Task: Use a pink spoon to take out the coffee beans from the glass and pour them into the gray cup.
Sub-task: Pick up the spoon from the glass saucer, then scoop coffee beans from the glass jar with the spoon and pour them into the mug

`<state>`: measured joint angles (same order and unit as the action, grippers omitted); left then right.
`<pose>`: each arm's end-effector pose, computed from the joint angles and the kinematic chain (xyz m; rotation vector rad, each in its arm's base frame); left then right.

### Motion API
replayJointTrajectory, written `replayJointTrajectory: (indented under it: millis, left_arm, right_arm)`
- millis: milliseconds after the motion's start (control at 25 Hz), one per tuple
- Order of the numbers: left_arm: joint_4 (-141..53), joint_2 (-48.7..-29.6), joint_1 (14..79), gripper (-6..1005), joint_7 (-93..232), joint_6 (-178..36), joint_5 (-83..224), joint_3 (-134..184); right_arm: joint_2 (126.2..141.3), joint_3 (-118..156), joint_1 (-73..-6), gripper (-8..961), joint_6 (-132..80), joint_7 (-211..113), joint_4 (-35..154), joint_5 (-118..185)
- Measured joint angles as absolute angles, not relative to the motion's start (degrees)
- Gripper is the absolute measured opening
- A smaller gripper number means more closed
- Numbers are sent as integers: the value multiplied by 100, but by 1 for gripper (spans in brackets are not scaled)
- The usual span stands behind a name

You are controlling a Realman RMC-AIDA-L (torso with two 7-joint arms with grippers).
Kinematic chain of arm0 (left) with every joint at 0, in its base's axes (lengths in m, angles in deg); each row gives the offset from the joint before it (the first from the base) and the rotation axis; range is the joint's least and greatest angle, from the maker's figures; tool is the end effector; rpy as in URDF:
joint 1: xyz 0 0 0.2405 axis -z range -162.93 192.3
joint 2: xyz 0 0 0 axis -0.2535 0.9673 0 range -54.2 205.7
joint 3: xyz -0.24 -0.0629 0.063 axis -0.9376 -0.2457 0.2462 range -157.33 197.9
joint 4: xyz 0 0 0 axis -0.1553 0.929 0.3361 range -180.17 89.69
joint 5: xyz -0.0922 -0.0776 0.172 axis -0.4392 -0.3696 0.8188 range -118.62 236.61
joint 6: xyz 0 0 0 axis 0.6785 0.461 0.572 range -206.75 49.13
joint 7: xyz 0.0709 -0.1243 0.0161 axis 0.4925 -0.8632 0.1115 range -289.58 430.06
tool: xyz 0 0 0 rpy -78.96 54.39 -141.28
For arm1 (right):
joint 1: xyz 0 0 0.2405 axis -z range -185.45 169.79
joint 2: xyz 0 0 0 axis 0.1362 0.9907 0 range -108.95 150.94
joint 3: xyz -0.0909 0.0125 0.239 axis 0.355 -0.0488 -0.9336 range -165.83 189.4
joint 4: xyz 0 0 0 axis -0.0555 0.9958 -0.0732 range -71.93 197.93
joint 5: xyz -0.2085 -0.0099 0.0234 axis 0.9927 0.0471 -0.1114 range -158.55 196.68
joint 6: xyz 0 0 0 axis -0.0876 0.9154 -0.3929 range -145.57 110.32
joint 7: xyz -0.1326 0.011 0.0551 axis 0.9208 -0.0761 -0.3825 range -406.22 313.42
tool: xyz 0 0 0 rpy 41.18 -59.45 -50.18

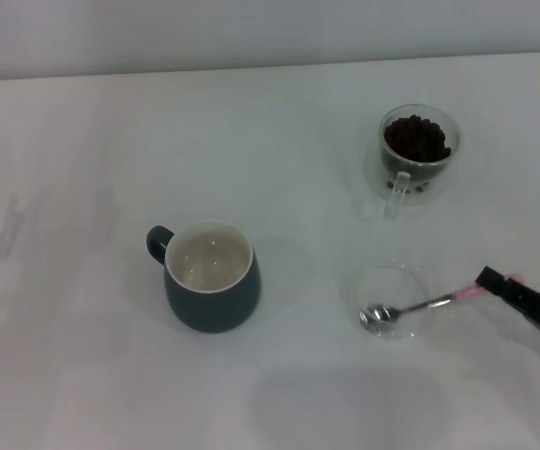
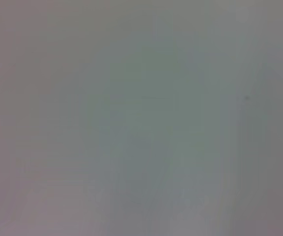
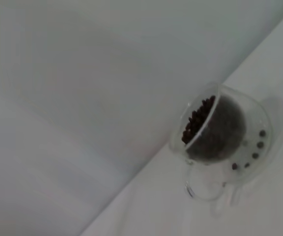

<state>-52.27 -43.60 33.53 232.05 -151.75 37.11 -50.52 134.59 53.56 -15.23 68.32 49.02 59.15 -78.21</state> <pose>-0.3497 0.2945 -0.0029 -1.5790 -0.5972 -0.7809 0.3868 0.1795 -0.0139 -1.7500 1.6819 1.1803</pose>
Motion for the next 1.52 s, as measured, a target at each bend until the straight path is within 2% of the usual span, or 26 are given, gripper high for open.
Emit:
replayJointTrajectory:
  millis: [200,440,960,1320,1520]
  left_arm:
    - [-5227,-4366,3349,833,23204,-15175,3711,-5046]
    - [-5228,-4369,3345,834,23204,-15201,3711,-5055]
    - [-5270,-4370,3340,834,23204,-15193,3712,-5050]
    - [-5271,-4370,3352,834,23204,-15178,3712,-5065]
    - [-5271,-4373,3347,833,23187,-15175,3711,-5089]
  right_arm:
    - [13356,5336,-1546,159,7053,4849,5846,-7901]
    - [13351,5171,-1702,154,7086,4704,5428,-7995]
    - [13264,4671,-2817,152,6911,4590,4105,-7990]
    - [13185,4763,-3216,152,5671,4615,3299,-7760]
    - [13282,4773,-3227,153,5310,4724,2920,-7283]
